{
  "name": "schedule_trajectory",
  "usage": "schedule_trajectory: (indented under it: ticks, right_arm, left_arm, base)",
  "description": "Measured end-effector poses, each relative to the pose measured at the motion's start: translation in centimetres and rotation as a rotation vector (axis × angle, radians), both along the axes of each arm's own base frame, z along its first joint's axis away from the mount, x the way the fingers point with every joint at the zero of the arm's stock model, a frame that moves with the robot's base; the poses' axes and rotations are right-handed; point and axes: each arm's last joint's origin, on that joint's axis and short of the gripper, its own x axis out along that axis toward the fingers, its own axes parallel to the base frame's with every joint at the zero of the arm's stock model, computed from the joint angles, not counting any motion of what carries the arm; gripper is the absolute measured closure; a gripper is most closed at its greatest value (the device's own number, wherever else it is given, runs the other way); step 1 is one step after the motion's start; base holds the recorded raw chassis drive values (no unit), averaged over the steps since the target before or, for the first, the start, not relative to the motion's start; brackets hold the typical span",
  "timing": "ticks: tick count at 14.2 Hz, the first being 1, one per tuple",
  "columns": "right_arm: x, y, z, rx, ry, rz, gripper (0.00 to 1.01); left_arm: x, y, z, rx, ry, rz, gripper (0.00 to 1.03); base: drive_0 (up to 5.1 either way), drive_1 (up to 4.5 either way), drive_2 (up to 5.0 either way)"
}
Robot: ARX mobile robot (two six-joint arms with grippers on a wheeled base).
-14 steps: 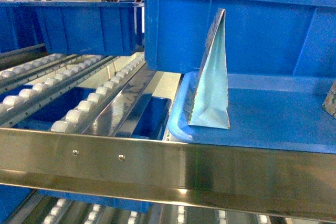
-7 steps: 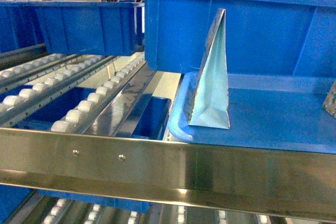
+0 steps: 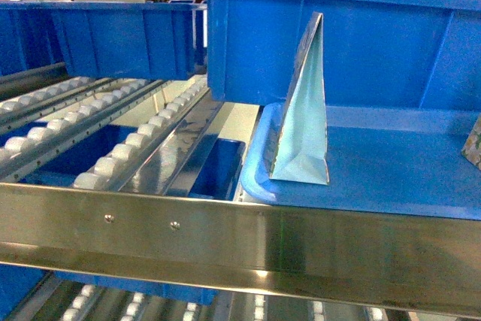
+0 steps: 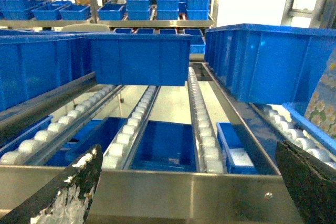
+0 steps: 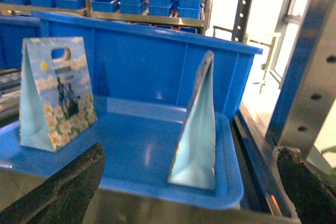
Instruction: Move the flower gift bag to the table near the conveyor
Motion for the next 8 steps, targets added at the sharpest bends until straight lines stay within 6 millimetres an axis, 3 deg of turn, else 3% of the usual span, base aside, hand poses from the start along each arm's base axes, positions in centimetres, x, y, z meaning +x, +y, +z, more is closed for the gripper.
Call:
schedule_trajectory:
  ticks: [2,4,8]
  right_arm:
    - [1.0,0.6,2.9,-0.027,-0.055,0.025,0.03]
    - [2.3,1.3,4.9,-0.042,-0.068,0.043,0.03]
    - [6.0,2.4,5.5,-0.056,0.035,0.056,0.03]
  left_arm:
    - [2.5,-1.1,3.0,-0.022,0.076,-0.065,0.05]
    - [4.6,-3.0,3.6,-0.039,0.194,-0.163,0.05]
    - [7.9,-5.3,6.5,-0.088,0.243,-0.202,0.05]
  base:
    - [0.0,0.0,0.0]
    - [0.0,0.0,0.0]
    - [0.0,0.0,0.0]
